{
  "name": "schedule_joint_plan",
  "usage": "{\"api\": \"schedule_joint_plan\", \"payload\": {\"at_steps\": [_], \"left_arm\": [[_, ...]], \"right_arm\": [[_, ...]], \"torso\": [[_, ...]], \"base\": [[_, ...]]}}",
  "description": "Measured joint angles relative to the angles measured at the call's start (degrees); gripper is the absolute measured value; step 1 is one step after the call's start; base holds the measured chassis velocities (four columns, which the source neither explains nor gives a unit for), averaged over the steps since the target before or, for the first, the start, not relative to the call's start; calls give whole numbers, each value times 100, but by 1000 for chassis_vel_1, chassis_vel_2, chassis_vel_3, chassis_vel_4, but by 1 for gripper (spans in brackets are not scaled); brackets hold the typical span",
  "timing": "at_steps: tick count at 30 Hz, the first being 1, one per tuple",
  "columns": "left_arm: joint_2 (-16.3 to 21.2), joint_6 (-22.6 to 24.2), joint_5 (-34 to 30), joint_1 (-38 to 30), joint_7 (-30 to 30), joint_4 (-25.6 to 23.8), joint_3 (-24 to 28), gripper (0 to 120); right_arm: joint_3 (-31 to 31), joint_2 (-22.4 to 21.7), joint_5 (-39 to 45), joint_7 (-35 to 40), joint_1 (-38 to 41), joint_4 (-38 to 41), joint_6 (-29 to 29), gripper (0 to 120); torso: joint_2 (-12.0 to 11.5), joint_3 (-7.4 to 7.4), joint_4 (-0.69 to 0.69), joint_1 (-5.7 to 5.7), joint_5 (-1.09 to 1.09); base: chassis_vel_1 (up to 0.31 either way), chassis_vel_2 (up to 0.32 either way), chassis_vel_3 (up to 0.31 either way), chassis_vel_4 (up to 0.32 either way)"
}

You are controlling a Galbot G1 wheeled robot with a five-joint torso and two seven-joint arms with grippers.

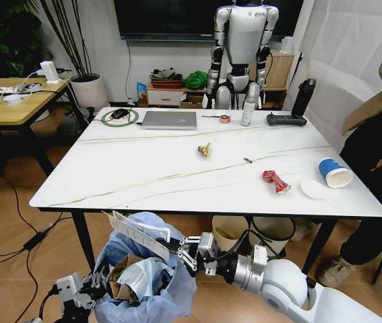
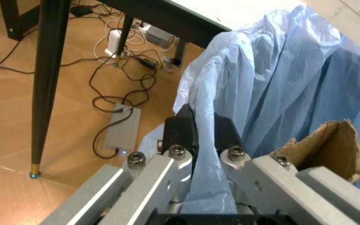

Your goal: Pick up the trash bin and place the trash from the table into it.

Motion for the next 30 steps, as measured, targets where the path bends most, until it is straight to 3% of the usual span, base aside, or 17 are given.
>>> {"api": "schedule_joint_plan", "payload": {"at_steps": [3,11,14,22,28,30], "left_arm": [[-3,2,-9,-8,-9,-5,-11,0],[-17,17,-20,-47,-29,-7,-9,0],[-17,40,-24,-79,-46,-7,4,0],[-38,37,30,-76,-43,99,67,0],[-129,-1,146,-51,-19,196,147,0],[-144,-5,154,-47,-17,196,144,0]], "right_arm": [[33,-20,-56,13,-99,32,25,0],[117,-31,-185,116,-332,70,57,30],[336,34,-150,193,-365,112,53,45],[827,246,249,748,-226,217,-48,69],[978,732,583,2669,571,-332,-1394,95],[977,780,589,2826,715,-490,-1577,98]], "torso": [[0,0,0,0,0],[0,0,0,0,0],[0,0,0,0,1],[0,0,-1,0,-1],[0,0,1,0,1],[0,1,0,0,0]], "base": [[0,0,0,0],[0,0,0,0],[0,0,0,0],[0,0,0,0],[0,0,0,0],[0,0,0,0]]}}
